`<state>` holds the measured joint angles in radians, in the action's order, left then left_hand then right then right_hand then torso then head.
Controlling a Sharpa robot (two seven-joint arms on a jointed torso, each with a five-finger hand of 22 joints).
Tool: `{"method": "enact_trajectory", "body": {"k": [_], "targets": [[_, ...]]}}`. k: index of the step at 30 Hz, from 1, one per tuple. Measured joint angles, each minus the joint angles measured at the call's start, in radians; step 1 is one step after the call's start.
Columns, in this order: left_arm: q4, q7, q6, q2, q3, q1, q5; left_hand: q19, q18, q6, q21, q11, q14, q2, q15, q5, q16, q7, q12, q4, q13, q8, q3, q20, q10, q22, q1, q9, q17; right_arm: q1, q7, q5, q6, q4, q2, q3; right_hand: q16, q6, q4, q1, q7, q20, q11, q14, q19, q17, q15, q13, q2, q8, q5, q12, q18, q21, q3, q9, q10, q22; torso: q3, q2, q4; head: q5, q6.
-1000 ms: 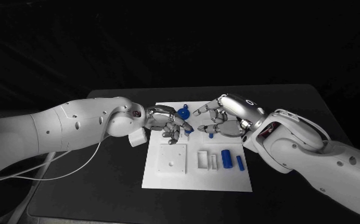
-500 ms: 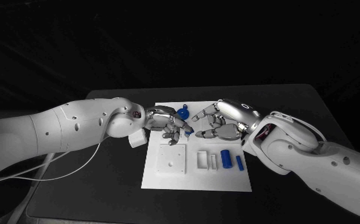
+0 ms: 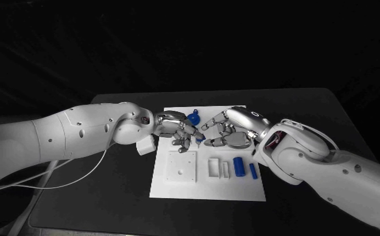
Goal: Assemble the parts on the task board
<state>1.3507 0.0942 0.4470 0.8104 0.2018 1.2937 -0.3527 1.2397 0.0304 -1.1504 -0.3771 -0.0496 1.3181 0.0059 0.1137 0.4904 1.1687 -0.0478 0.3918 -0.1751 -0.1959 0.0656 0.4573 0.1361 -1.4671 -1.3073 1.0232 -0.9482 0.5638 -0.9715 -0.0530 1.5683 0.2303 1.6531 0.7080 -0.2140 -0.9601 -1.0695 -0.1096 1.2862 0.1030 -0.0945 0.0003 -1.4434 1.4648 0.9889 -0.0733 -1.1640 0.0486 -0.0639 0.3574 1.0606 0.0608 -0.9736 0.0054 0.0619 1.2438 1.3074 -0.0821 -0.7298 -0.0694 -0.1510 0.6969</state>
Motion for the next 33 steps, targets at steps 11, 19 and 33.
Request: {"method": "enact_trajectory", "body": {"k": [11,19,33], "targets": [[-0.001,0.000,0.000,-0.001,0.001,0.000,-0.005,0.000,0.000,0.000,0.000,0.000,0.000,-0.004,0.000,0.004,0.000,0.000,0.000,0.000,0.000,0.001,0.000,0.000,0.000,-0.001,0.004,0.007,0.000,0.000,0.028,-0.005,0.011,-0.010,-0.016,0.008,0.000,0.000,-0.002,0.000,0.000,0.000,0.000,0.000,0.000,0.001,0.000,0.000,0.000,0.000,-0.010,0.000,0.000,0.000,0.032,0.000,0.000,0.000,-0.0011,0.000,0.0005,-0.002,0.003],[-0.004,0.000,-0.002,-0.002,0.001,0.000,-0.005,0.000,0.000,0.000,0.000,0.000,0.000,-0.004,0.000,0.004,0.000,0.000,0.000,0.003,0.001,0.001,0.003,0.000,0.000,-0.001,0.005,0.008,-0.001,0.000,0.032,-0.008,0.015,-0.016,-0.026,0.013,0.000,0.000,-0.011,0.000,0.000,0.000,0.000,0.000,0.000,0.002,0.000,-0.002,0.000,0.000,-0.017,0.000,0.000,0.000,0.046,0.000,0.000,0.000,-0.0009,0.000,-0.0007,-0.003,0.003],[-0.006,0.000,-0.022,-0.003,0.002,0.000,-0.003,0.000,0.000,0.000,0.000,0.002,-0.001,-0.004,-0.002,0.000,0.000,0.000,0.000,0.008,0.002,0.003,0.008,0.000,-0.002,0.000,0.005,0.007,-0.002,0.000,0.027,-0.021,0.015,-0.023,-0.031,0.029,0.000,-0.010,-0.037,0.000,-0.004,0.000,0.000,0.000,0.000,0.005,0.000,-0.005,0.000,0.000,-0.017,0.000,0.000,0.000,0.079,0.000,0.000,0.000,-0.0012,0.001,-0.0011,-0.001,0.002]]}}
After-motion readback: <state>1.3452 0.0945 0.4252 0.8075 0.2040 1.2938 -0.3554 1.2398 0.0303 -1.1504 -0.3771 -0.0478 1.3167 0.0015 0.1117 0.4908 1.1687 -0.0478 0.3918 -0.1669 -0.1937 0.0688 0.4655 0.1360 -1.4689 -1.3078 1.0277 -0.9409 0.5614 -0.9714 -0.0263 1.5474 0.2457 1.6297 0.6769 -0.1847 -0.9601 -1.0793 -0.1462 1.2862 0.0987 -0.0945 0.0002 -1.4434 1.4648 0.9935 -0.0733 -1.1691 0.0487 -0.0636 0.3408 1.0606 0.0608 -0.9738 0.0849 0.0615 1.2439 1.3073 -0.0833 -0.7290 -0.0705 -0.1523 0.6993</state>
